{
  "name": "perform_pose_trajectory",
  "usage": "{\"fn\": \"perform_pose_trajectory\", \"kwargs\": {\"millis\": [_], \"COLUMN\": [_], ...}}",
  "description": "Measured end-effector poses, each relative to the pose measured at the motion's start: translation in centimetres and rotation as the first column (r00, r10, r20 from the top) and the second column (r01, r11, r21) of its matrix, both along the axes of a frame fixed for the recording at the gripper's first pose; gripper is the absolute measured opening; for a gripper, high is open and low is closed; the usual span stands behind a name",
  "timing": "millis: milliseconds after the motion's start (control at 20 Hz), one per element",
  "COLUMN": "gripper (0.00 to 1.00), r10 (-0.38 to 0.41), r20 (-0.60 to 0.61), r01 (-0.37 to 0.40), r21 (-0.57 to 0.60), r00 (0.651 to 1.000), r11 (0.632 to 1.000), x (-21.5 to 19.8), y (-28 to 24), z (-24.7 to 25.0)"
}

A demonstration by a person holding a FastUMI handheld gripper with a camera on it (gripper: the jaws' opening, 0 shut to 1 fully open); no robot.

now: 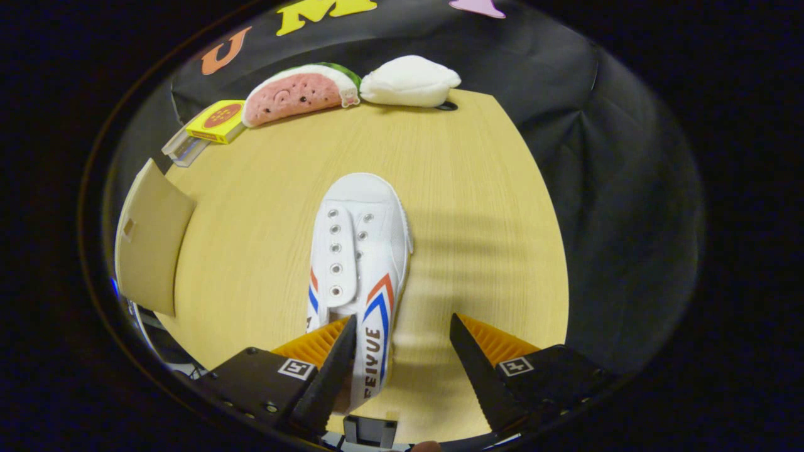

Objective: Open the storage box then place both shoes into the box .Put the left shoe in first, then the right shoe, with the right side of both shoes facing outward in a uniform manner.

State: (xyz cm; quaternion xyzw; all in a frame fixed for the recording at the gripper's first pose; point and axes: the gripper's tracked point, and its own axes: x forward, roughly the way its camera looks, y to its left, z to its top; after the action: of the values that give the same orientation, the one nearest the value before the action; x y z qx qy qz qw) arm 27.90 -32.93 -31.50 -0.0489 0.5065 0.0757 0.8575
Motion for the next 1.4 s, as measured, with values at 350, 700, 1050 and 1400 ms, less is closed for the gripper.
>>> {"fn": "perform_pose_trajectory", "kwargs": {"millis": [350, 700, 1050, 1400], "gripper": [0.32, 0.01, 0.00, 0.00], "r10": [-0.006, -0.061, -0.069, -0.095], "r20": [-0.096, -0.097, -0.095, -0.021], "r01": [0.015, 0.073, 0.088, 0.097], "r21": [0.094, 0.123, 0.222, 0.303], "r00": [0.995, 0.993, 0.993, 0.995], "r11": [0.995, 0.990, 0.971, 0.948], "x": [-0.1, -1.1, -5.3, -9.6], "y": [1.5, 2.3, 7.3, 16.8], "z": [0.1, 0.5, 3.1, 11.1]}}
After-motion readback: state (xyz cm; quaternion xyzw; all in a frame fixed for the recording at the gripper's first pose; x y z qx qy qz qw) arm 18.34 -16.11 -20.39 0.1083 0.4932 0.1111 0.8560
